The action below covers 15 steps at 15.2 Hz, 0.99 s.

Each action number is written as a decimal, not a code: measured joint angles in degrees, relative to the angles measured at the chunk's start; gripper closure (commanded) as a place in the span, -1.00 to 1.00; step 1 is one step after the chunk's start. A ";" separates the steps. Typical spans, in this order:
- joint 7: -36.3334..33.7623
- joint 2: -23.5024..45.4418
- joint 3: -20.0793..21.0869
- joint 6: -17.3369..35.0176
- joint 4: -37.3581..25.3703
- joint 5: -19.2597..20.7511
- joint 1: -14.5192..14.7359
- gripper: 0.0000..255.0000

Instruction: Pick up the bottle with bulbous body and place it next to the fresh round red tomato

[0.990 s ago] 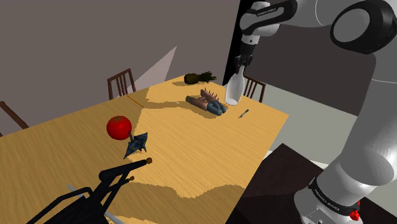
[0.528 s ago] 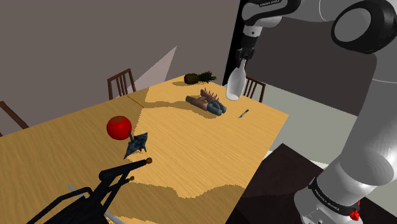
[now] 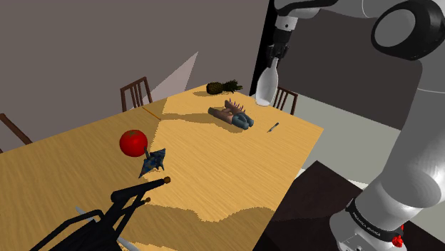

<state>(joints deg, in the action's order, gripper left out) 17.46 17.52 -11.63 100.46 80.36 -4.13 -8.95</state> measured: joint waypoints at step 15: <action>-3.57 -0.41 0.91 -9.07 -8.74 0.55 2.09 1.00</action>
<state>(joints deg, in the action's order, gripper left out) 13.89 17.11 -10.72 91.39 71.61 -3.58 -6.86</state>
